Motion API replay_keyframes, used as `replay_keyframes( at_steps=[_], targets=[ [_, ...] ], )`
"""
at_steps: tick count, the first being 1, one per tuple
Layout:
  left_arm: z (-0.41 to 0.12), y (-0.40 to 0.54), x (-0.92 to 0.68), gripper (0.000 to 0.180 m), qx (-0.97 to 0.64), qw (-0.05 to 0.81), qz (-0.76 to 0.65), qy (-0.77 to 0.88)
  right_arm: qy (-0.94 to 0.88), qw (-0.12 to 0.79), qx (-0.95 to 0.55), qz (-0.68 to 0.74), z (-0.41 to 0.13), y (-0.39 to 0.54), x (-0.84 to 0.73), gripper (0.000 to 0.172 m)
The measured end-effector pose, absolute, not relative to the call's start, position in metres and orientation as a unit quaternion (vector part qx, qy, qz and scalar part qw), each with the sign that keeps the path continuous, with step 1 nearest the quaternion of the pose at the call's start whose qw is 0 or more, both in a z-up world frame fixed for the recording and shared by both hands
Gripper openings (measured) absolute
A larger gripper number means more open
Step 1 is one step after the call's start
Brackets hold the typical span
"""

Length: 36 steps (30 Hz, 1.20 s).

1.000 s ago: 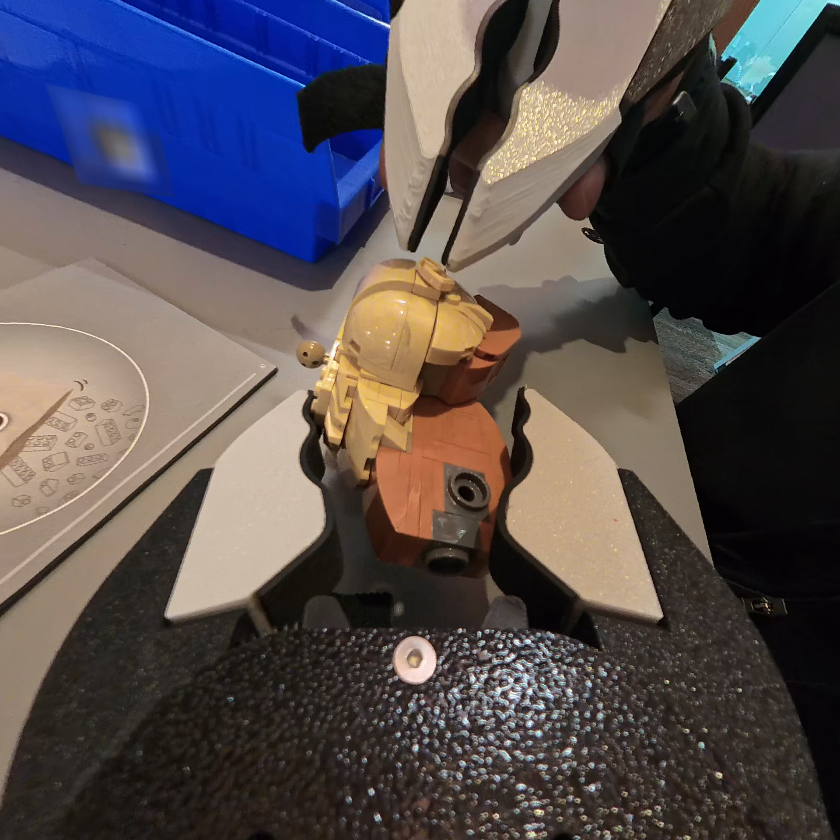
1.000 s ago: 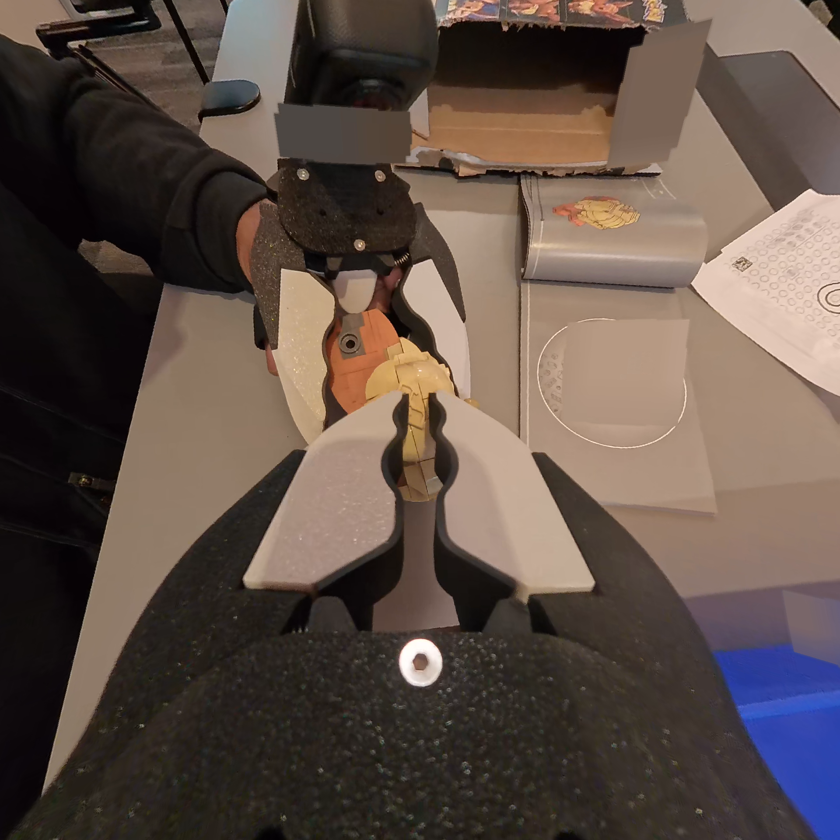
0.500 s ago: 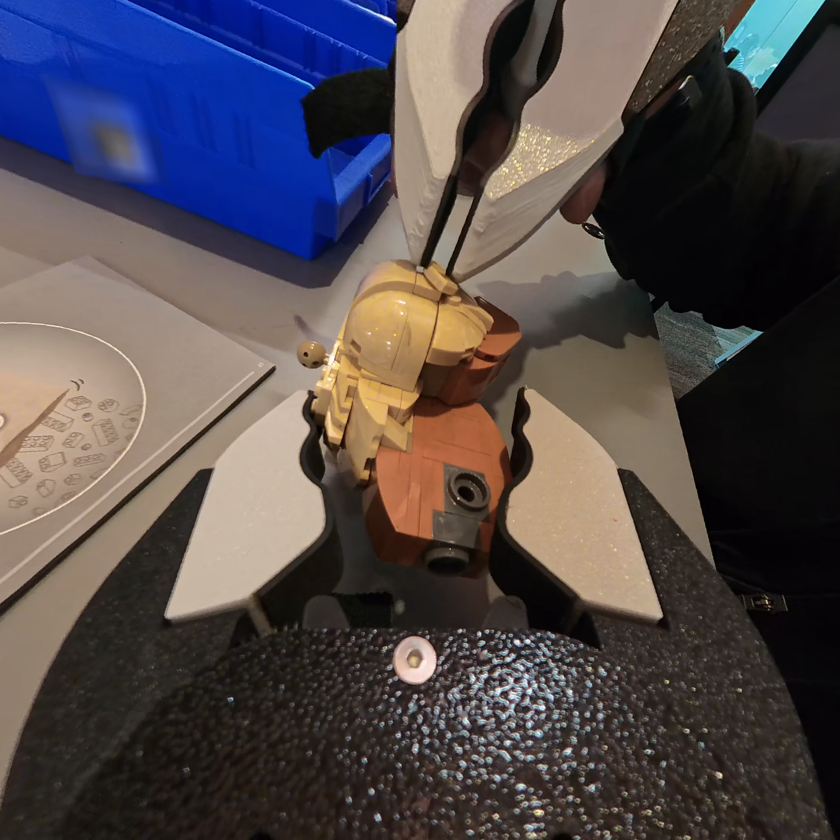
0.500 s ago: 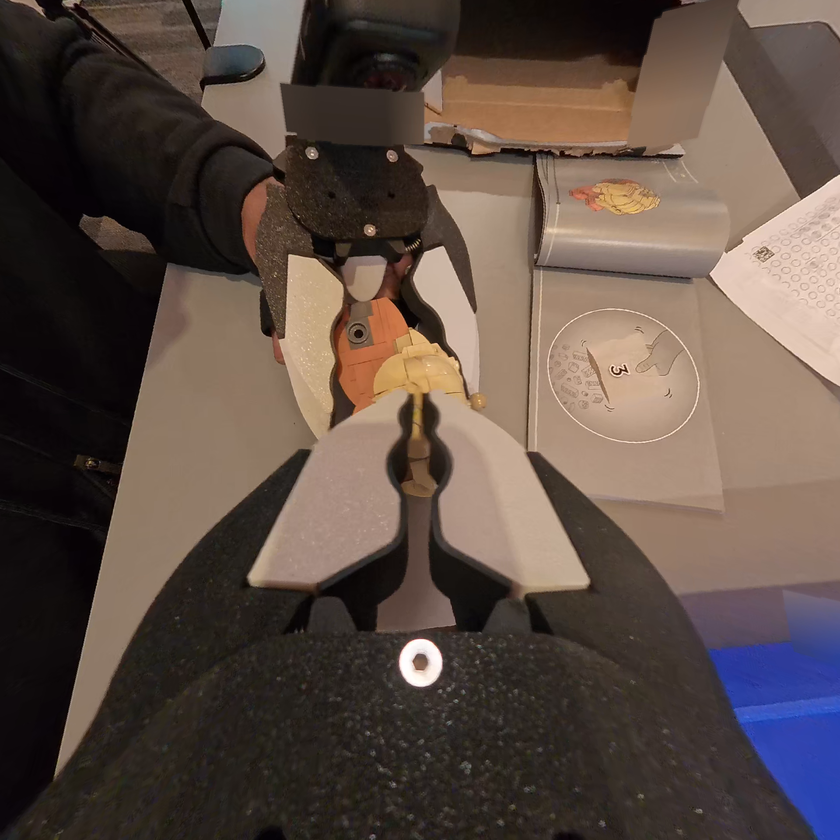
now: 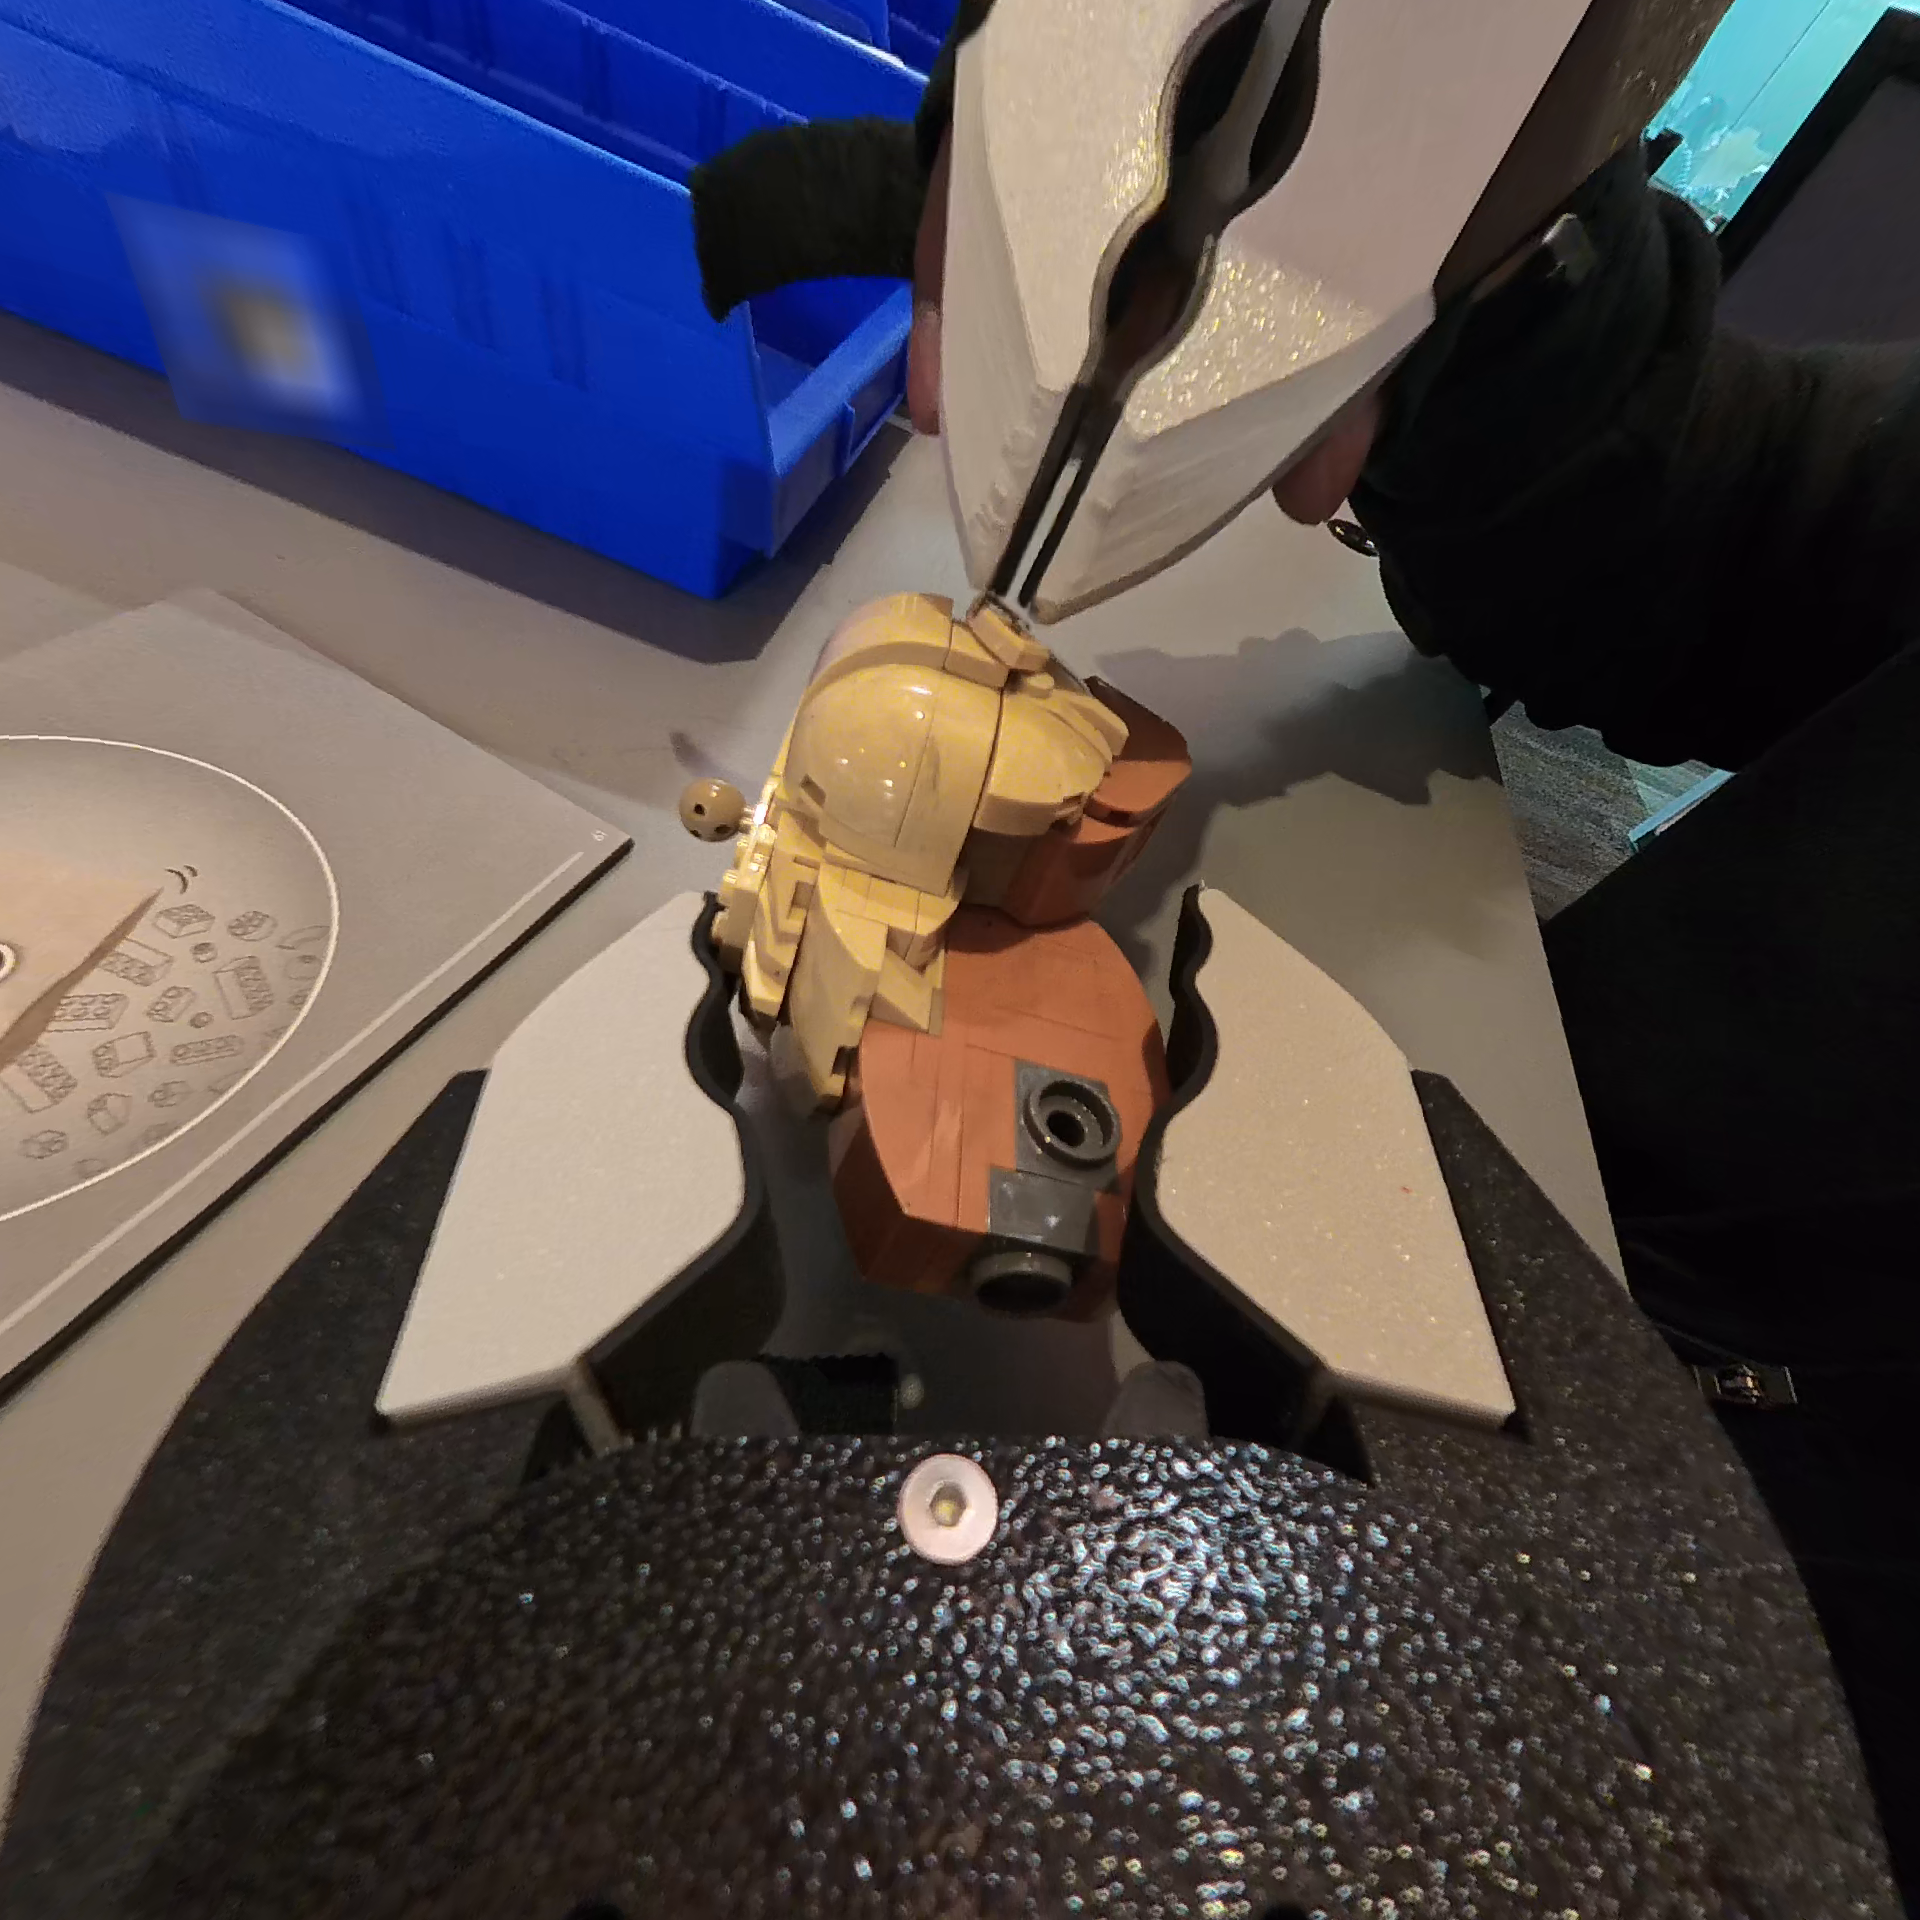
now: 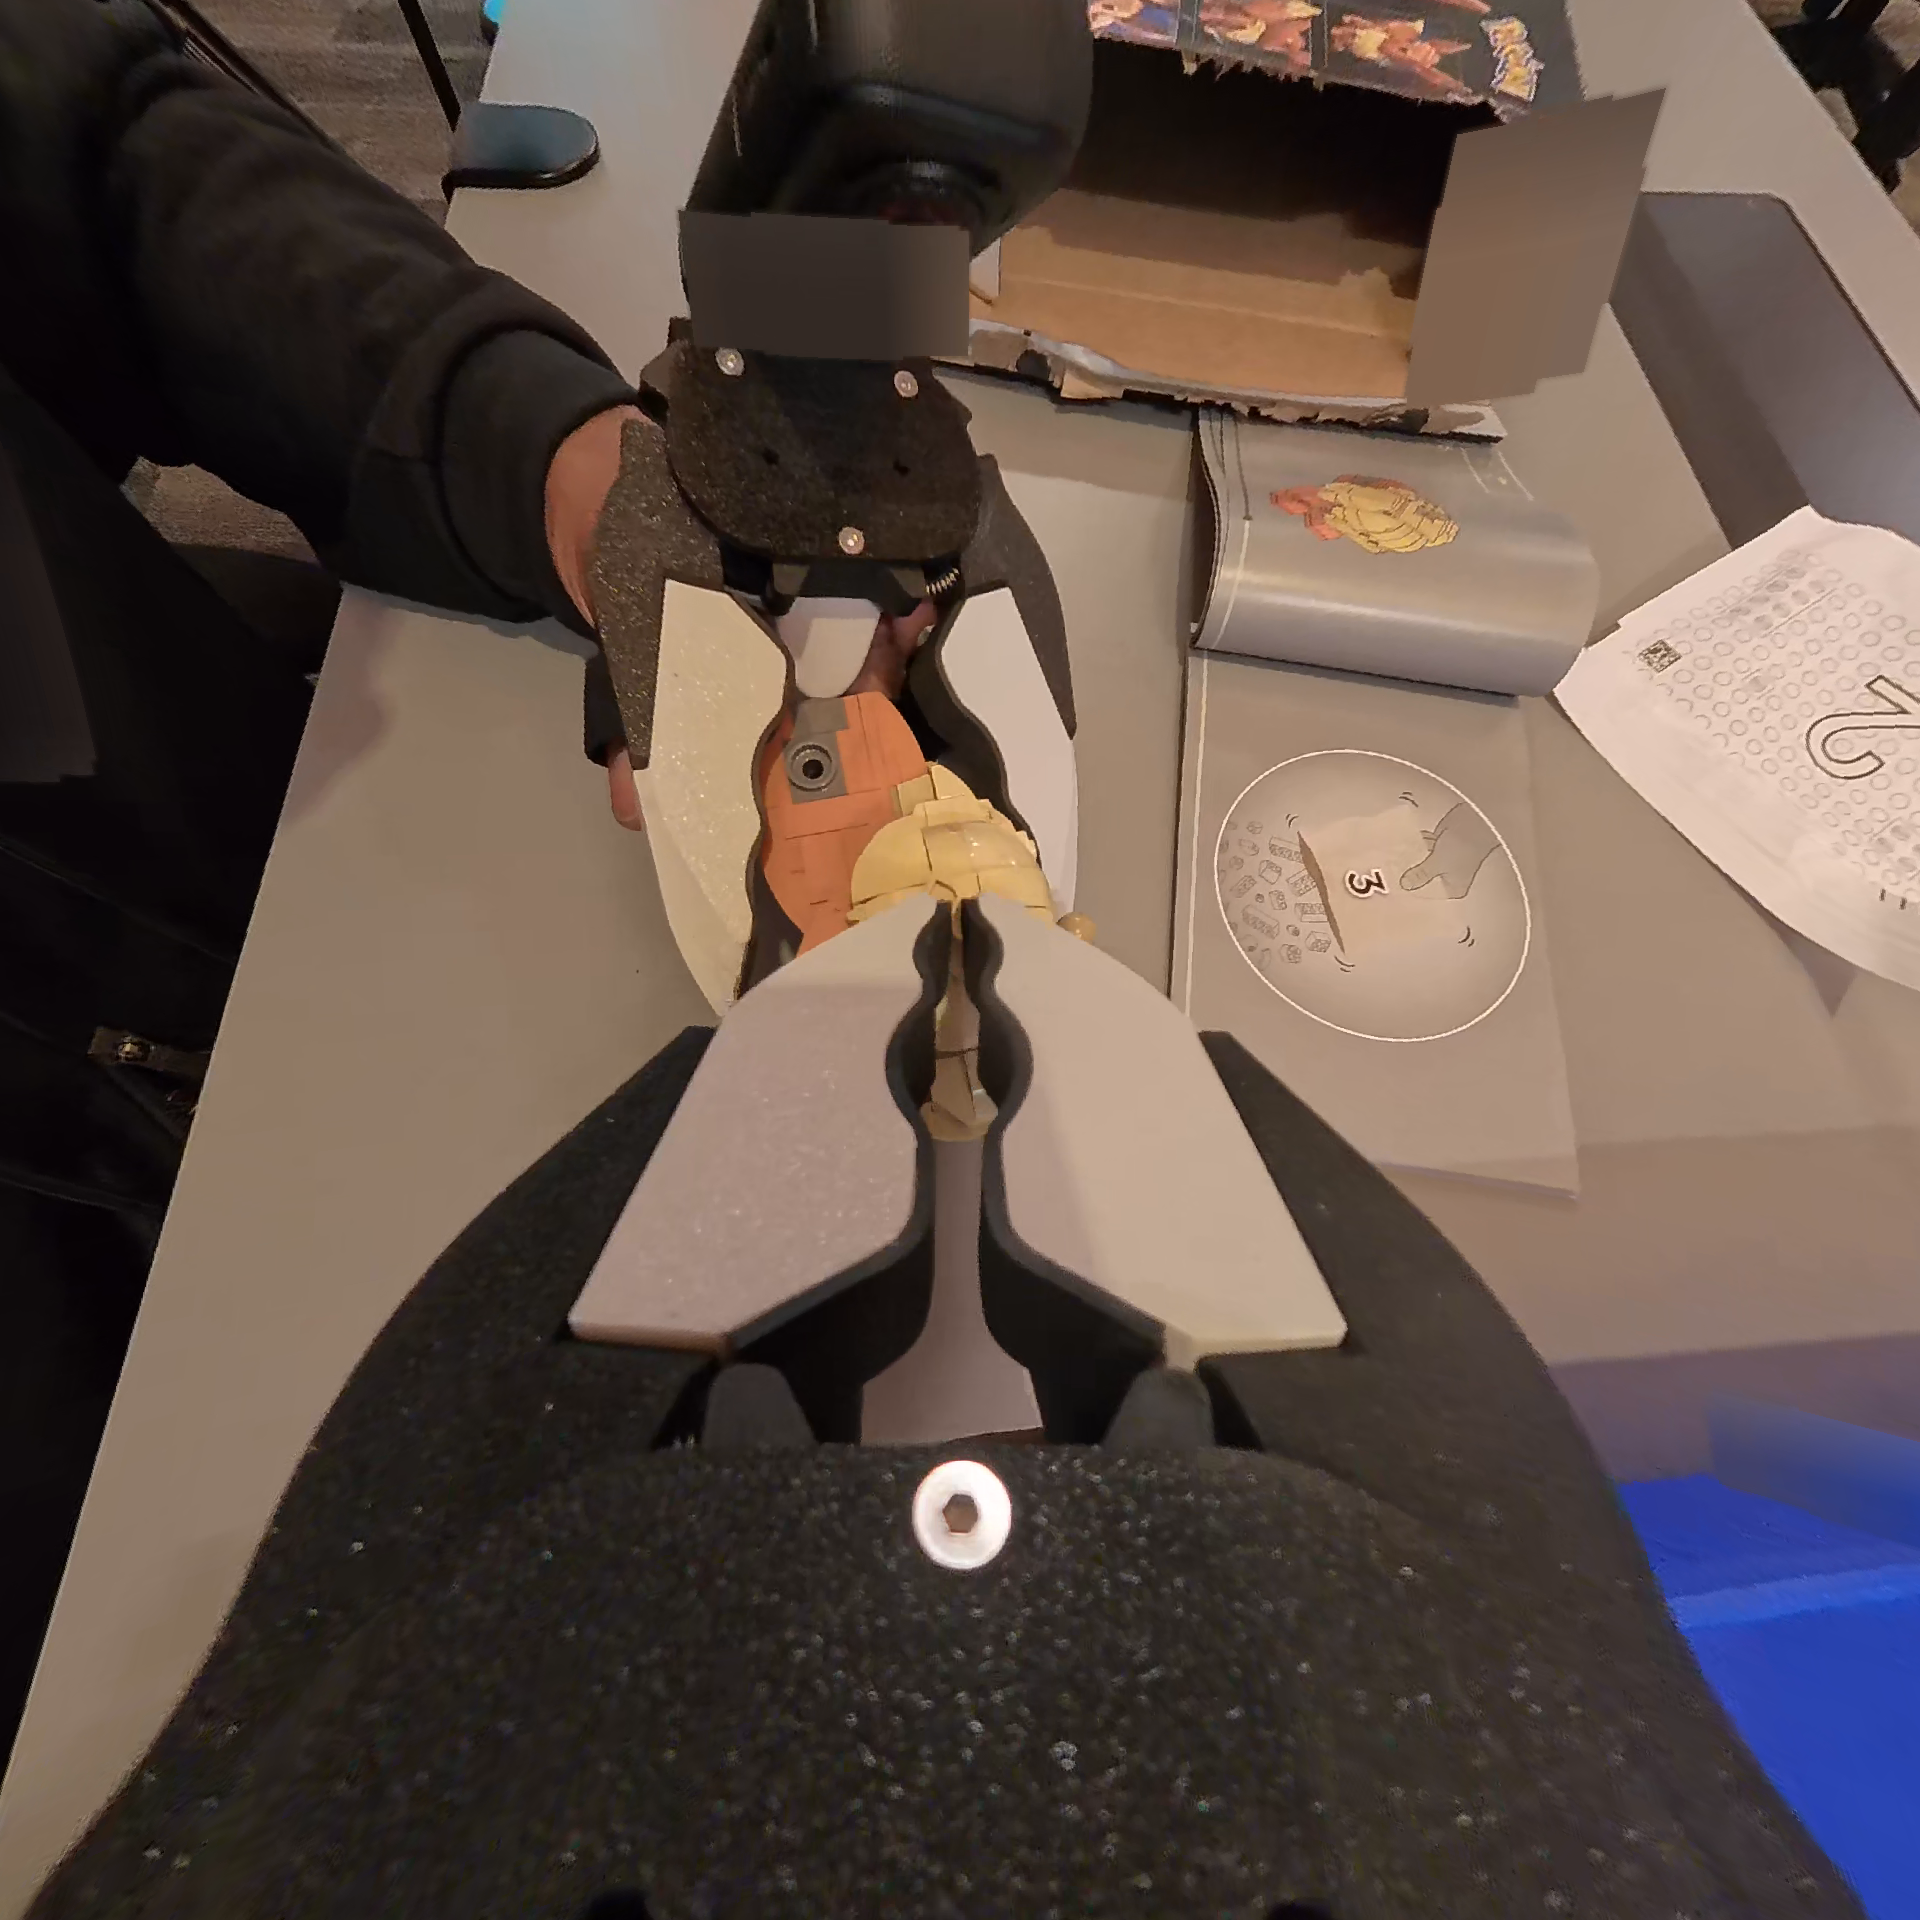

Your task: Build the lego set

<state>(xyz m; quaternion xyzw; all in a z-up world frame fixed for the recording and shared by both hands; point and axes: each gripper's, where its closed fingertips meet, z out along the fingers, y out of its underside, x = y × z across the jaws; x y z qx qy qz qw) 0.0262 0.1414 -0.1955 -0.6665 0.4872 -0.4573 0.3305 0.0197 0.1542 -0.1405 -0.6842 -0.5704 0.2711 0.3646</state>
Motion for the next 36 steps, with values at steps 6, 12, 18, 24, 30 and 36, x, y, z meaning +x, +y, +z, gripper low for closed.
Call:
replay_keyframes(
  at_steps=[6,12,18,24,30,36],
  targets=[
    [-0.196,0.141,0.026,0.080,-0.666,0.330,-0.457,0.489,-0.571,0.363,-0.684,0.275,-0.140,0.157,0.020,0.004],
    [-0.196,0.141,0.026,0.080,-0.667,0.329,-0.455,0.490,-0.572,0.347,-0.686,0.287,-0.144,0.154,0.020,0.008],
    [-0.198,0.140,0.027,0.080,-0.667,0.327,-0.451,0.494,-0.576,0.337,-0.687,0.287,-0.147,0.151,0.020,0.008],
    [-0.199,0.139,0.027,0.080,-0.667,0.325,-0.447,0.499,-0.583,0.319,-0.692,0.283,-0.148,0.149,0.021,0.008],
    [-0.200,0.138,0.027,0.080,-0.666,0.324,-0.446,0.502,-0.591,0.305,-0.694,0.275,-0.149,0.148,0.022,0.006],
    [-0.196,0.140,0.026,0.080,-0.665,0.327,-0.456,0.492,-0.580,0.332,-0.694,0.268,-0.143,0.152,0.020,0.000]
  ],
)
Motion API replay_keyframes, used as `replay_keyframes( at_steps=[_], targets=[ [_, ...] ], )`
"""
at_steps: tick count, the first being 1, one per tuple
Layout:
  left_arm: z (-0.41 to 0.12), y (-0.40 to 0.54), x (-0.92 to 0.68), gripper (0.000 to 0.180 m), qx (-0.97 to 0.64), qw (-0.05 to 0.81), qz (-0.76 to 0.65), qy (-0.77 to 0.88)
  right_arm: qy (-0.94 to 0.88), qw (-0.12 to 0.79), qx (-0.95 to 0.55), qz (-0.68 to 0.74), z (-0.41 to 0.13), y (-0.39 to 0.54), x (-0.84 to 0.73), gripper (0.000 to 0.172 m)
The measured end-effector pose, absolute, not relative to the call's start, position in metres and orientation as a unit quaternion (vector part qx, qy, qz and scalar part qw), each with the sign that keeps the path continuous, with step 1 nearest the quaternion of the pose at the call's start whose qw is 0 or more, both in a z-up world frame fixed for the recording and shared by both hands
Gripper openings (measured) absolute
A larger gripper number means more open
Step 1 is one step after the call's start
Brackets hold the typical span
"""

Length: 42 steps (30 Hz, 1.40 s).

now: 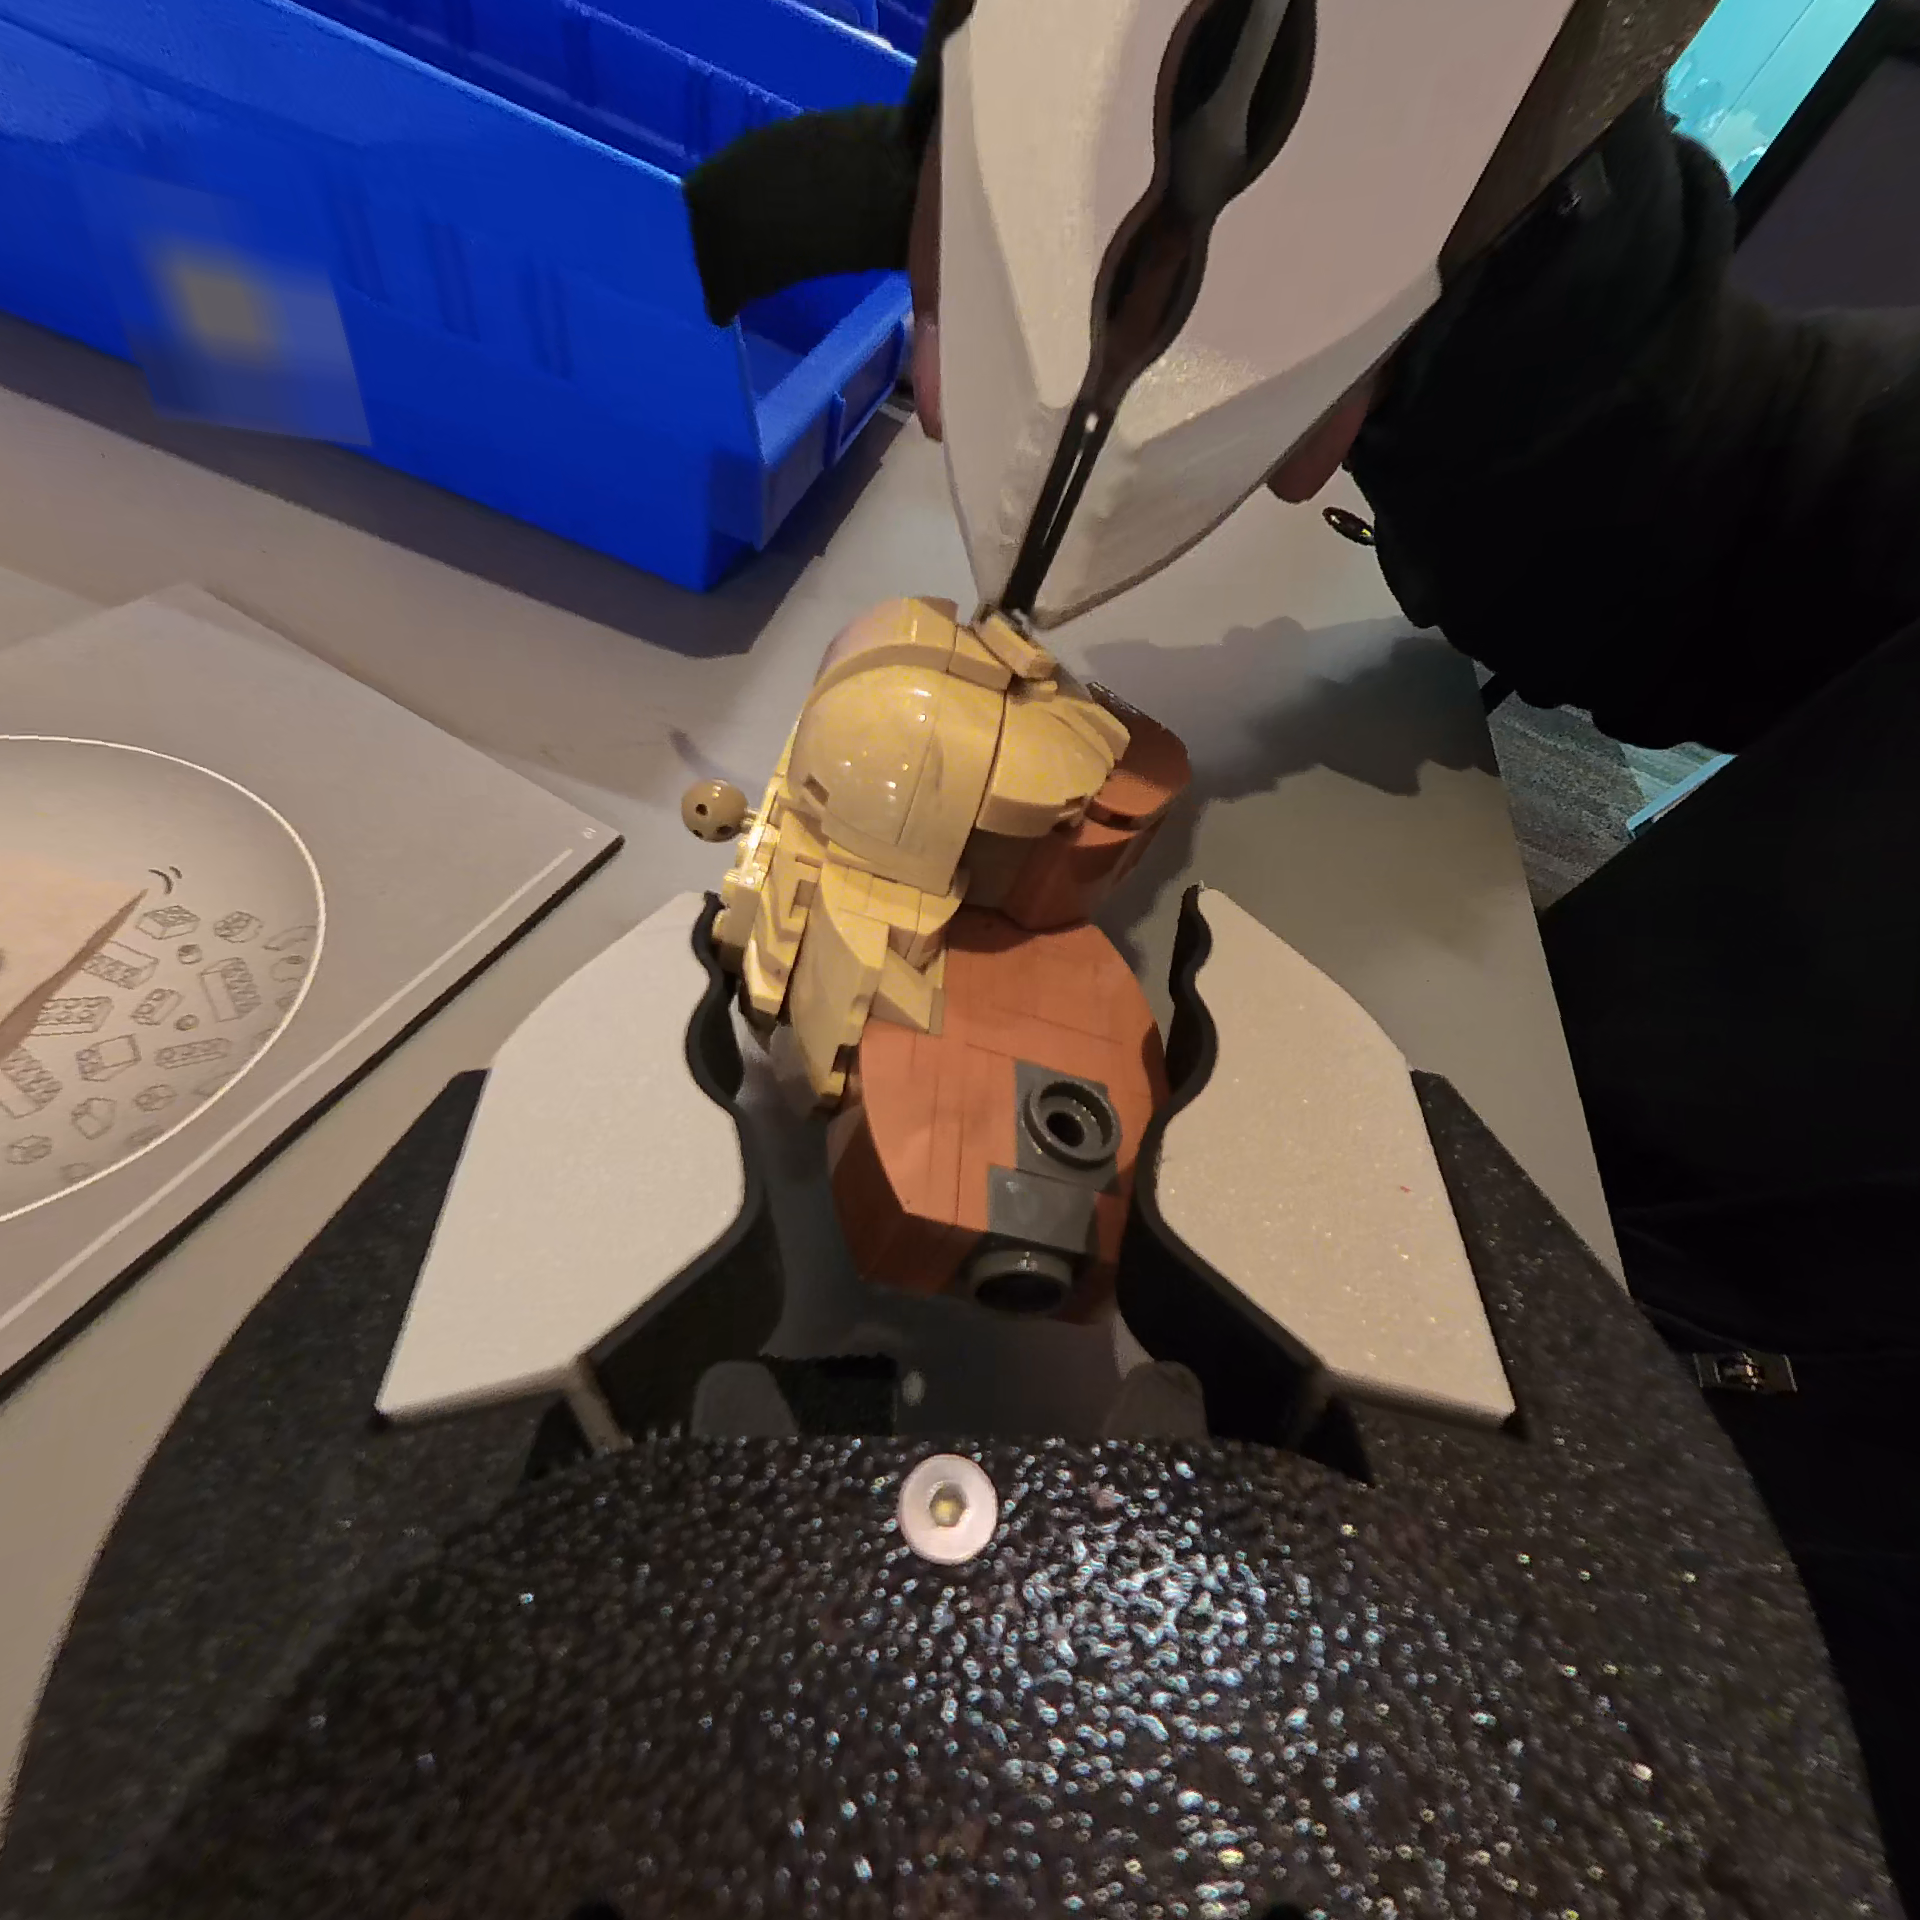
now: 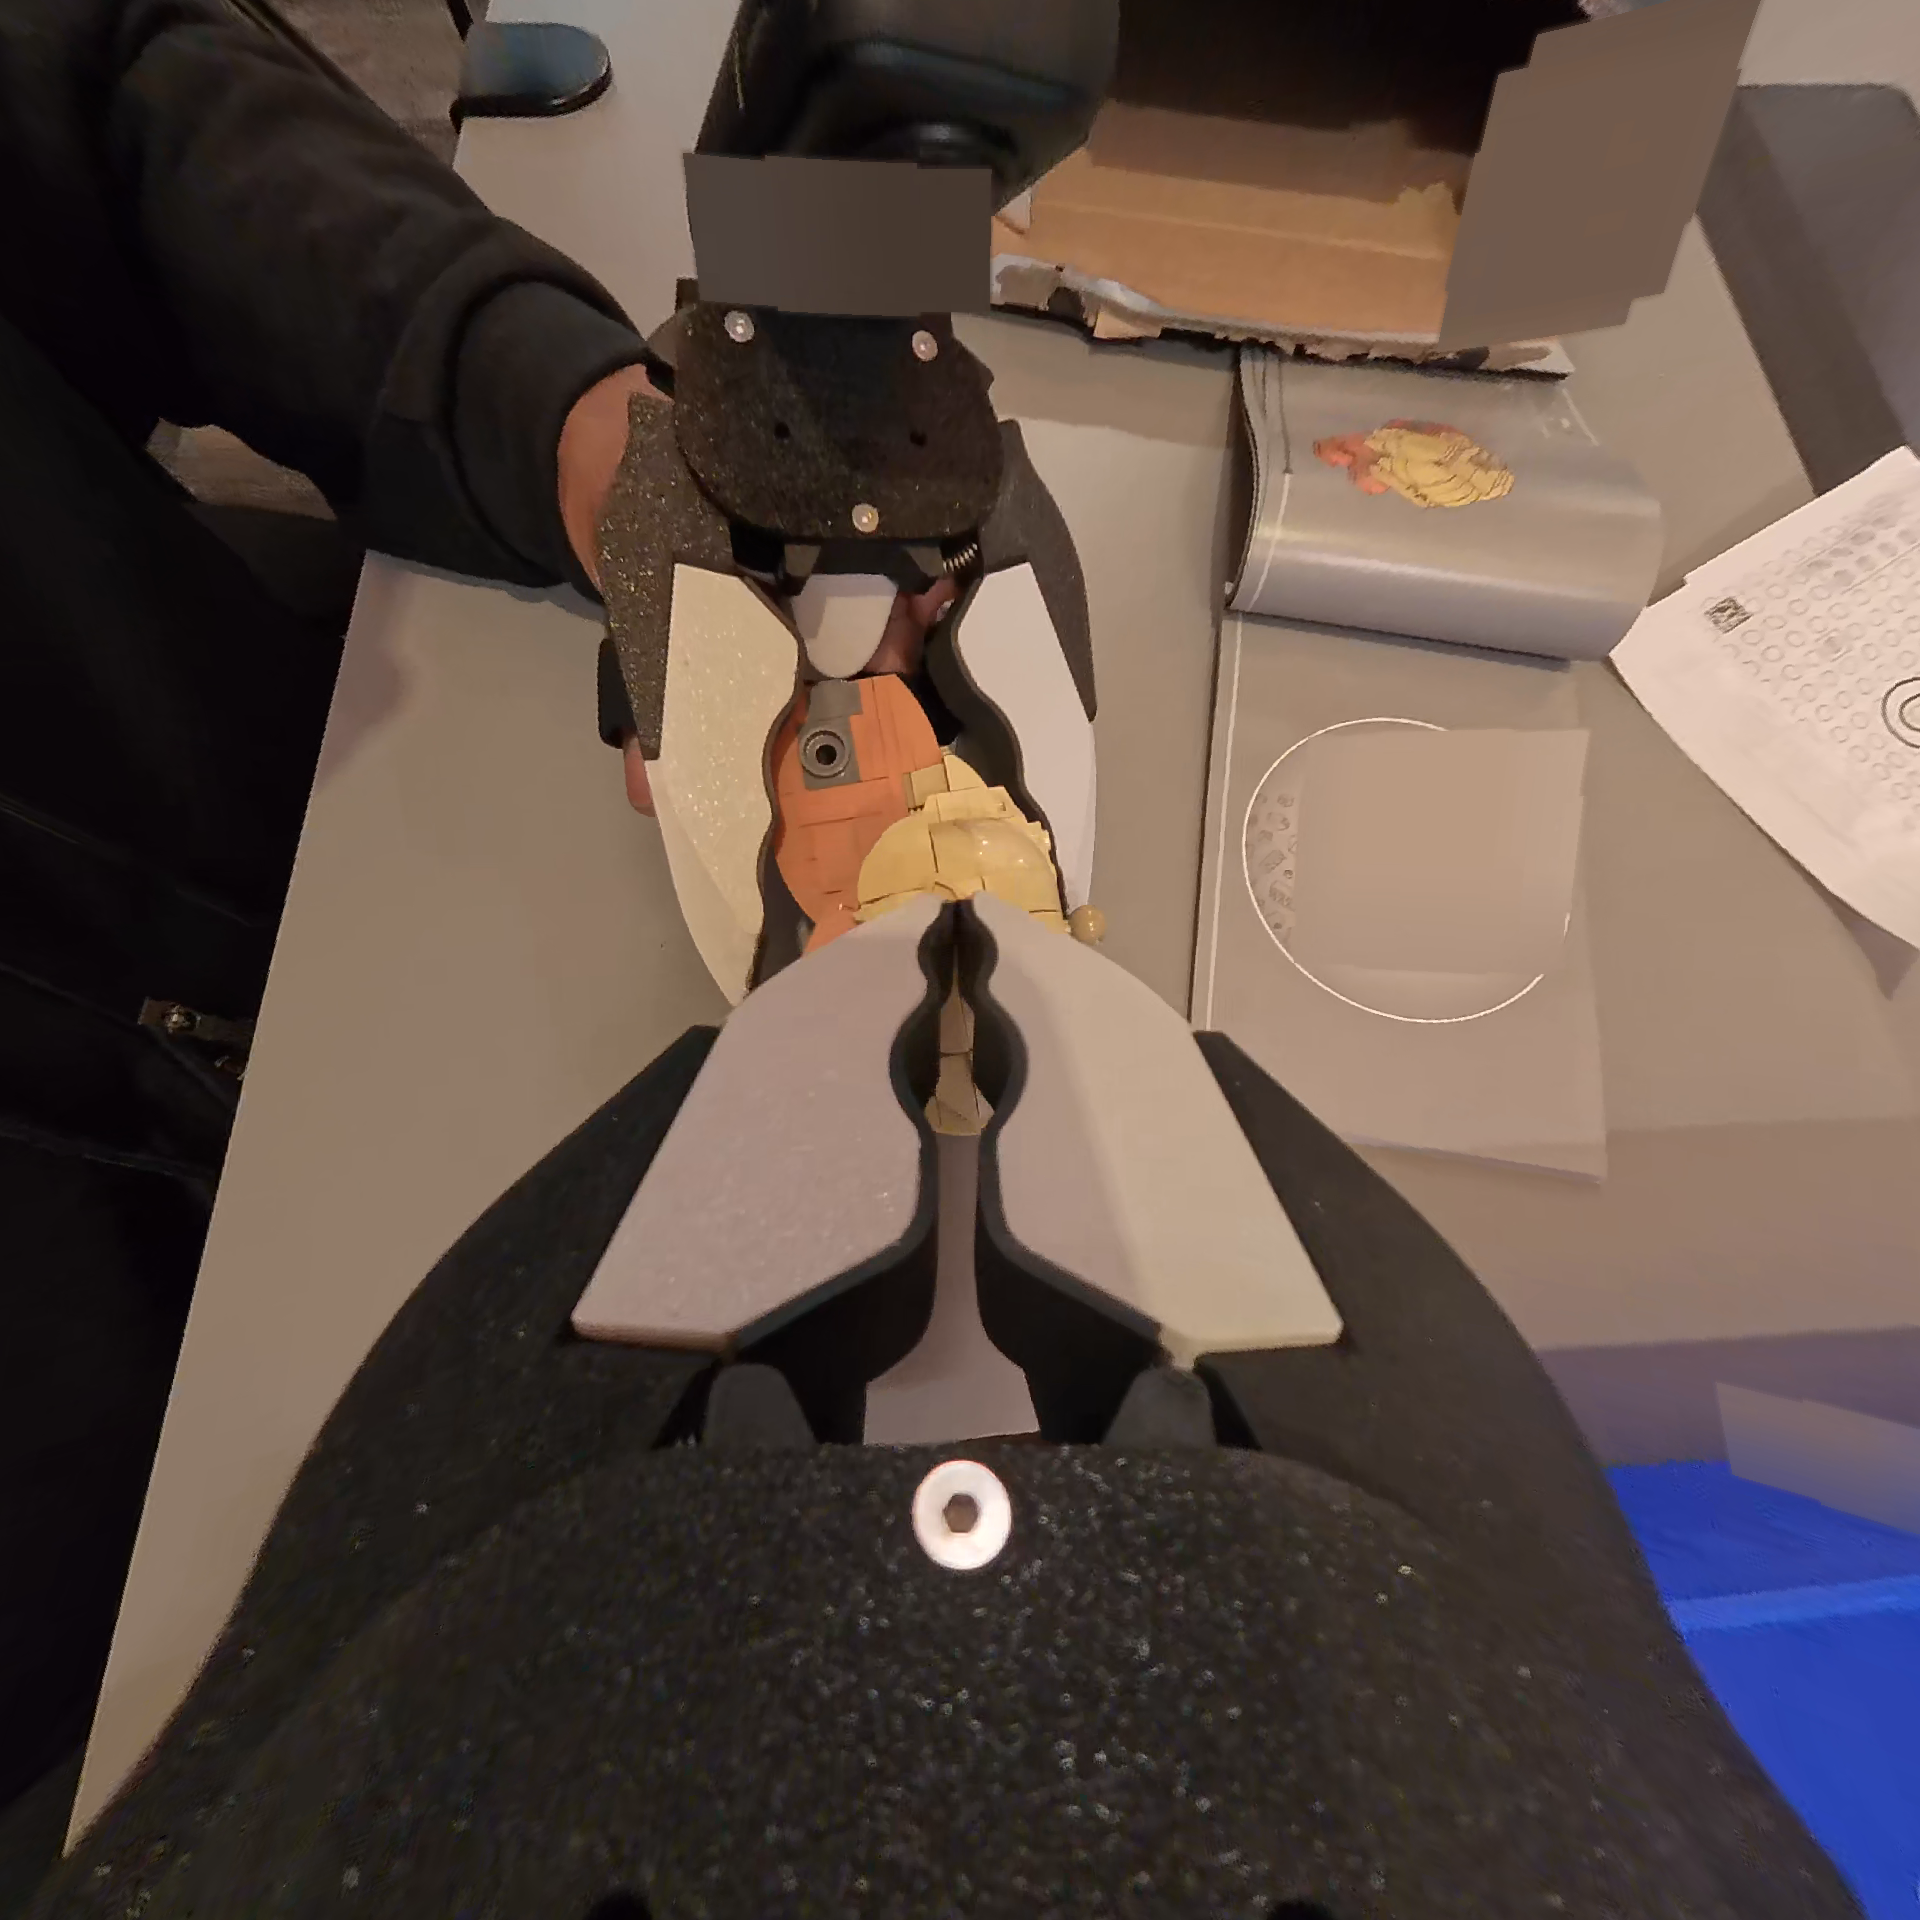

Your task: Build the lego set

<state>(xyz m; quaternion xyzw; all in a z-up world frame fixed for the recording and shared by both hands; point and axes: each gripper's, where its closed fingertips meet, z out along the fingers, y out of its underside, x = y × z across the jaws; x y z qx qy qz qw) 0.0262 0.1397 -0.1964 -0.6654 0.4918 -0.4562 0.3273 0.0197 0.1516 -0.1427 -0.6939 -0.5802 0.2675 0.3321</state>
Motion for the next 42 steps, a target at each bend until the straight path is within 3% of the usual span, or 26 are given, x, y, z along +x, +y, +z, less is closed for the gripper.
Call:
replay_keyframes(
  at_steps=[14,27,35,42],
  targets=[
    [-0.196,0.139,0.026,0.080,-0.664,0.328,-0.457,0.492,-0.540,0.334,-0.715,0.292,-0.148,0.152,0.031,0.010],
    [-0.196,0.140,0.026,0.080,-0.666,0.327,-0.456,0.492,-0.518,0.322,-0.724,0.323,-0.150,0.152,0.027,0.007],
    [-0.196,0.140,0.026,0.080,-0.666,0.328,-0.458,0.490,-0.542,0.397,-0.690,0.270,-0.139,0.159,0.027,0.007],
    [-0.195,0.140,0.026,0.080,-0.665,0.326,-0.460,0.489,-0.607,0.492,-0.613,0.113,-0.136,0.165,0.028,0.007]
  ],
)
